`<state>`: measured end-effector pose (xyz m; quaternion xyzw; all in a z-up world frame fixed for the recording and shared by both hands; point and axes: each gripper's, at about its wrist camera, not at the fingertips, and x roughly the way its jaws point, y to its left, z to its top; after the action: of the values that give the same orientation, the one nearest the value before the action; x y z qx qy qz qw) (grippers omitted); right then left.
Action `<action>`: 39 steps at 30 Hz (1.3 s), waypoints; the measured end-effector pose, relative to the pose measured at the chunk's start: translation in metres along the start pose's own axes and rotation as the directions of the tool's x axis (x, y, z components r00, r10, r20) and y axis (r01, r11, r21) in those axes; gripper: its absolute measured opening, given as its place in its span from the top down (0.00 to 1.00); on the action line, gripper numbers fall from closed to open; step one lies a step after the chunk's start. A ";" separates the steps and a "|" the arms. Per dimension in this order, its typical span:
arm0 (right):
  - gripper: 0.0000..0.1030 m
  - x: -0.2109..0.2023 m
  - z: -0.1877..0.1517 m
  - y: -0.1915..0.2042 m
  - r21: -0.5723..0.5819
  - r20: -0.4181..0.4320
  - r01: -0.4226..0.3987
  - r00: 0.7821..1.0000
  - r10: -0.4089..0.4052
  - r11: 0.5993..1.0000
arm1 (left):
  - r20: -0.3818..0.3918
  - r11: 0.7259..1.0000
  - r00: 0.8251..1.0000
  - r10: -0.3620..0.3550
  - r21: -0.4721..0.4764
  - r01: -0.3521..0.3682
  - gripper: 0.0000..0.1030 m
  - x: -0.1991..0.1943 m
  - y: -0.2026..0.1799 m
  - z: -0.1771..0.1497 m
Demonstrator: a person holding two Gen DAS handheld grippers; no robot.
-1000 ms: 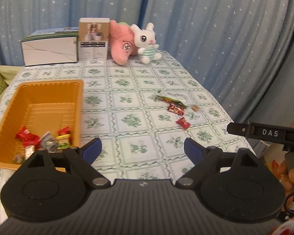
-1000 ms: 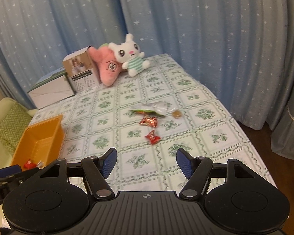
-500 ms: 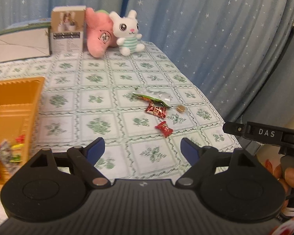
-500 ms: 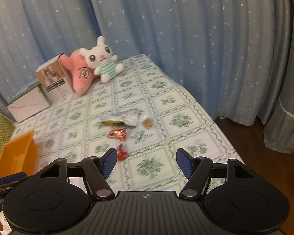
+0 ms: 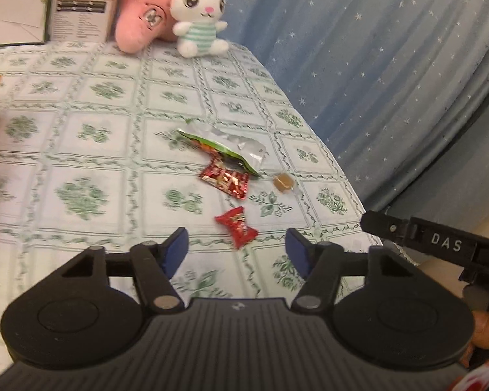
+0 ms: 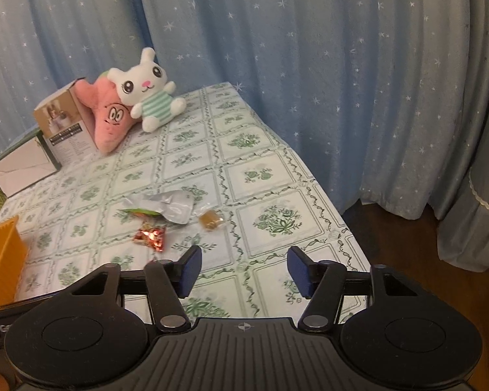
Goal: Organize snacks
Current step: 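Grasp a small red candy with the left tool while the right tool grasps a brown caramel, then carry both candies over the orange tray and open both tools to release them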
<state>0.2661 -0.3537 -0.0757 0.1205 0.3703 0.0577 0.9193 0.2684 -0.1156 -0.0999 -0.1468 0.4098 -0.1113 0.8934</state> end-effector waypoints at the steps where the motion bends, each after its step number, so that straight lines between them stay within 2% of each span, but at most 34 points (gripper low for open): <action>1: 0.44 0.004 0.000 -0.002 0.005 -0.001 0.003 1.000 -0.003 1.000 | -0.005 1.000 1.000 0.004 0.009 -0.004 0.48 0.006 -0.003 -0.001; 4: 0.44 0.013 0.000 -0.009 0.025 -0.004 0.012 1.000 -0.012 1.000 | -0.023 1.000 1.000 0.008 0.023 -0.008 0.61 0.025 -0.009 -0.003; 12: 0.44 0.031 -0.005 -0.017 0.054 -0.011 0.030 1.000 -0.029 0.998 | -0.034 1.000 0.999 0.012 0.013 -0.012 0.69 0.053 -0.007 0.001; 16: 0.44 0.041 -0.005 -0.016 0.040 -0.020 0.028 0.999 -0.028 0.999 | -0.036 0.998 0.999 0.035 0.047 -0.034 0.83 0.058 -0.009 0.005; 21: 0.44 0.053 -0.001 -0.008 -0.011 -0.012 -0.002 1.000 0.002 1.000 | -0.018 0.992 0.998 0.053 0.112 -0.051 0.85 0.050 -0.003 0.006; 26: 0.45 0.075 0.007 0.006 -0.110 -0.009 -0.049 0.999 0.048 0.993 | 0.013 0.990 0.996 0.087 0.108 -0.087 0.85 0.033 0.018 0.011; 28: 0.54 0.087 0.009 0.014 -0.170 -0.023 -0.072 0.997 0.069 0.983 | 0.023 0.990 0.995 0.096 0.097 -0.098 0.85 0.025 0.026 0.015; 33: 0.57 0.113 0.011 0.031 -0.319 -0.048 -0.099 0.995 0.088 0.943 | 0.047 0.993 0.994 0.100 0.058 -0.103 0.85 0.012 0.040 0.024; 37: 0.61 0.129 0.014 0.038 -0.375 -0.057 -0.100 0.995 0.084 0.922 | 0.055 0.995 0.995 0.087 0.035 -0.089 0.85 0.008 0.046 0.027; 39: 0.69 0.133 0.015 0.040 -0.387 -0.057 -0.109 0.994 0.094 0.915 | 0.054 0.996 0.995 0.081 0.028 -0.083 0.85 0.006 0.047 0.026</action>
<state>0.3710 -0.2920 -0.1437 -0.0468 0.3616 0.1802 0.9136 0.2959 -0.0688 -0.1040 -0.1192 0.3898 -0.0768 0.9099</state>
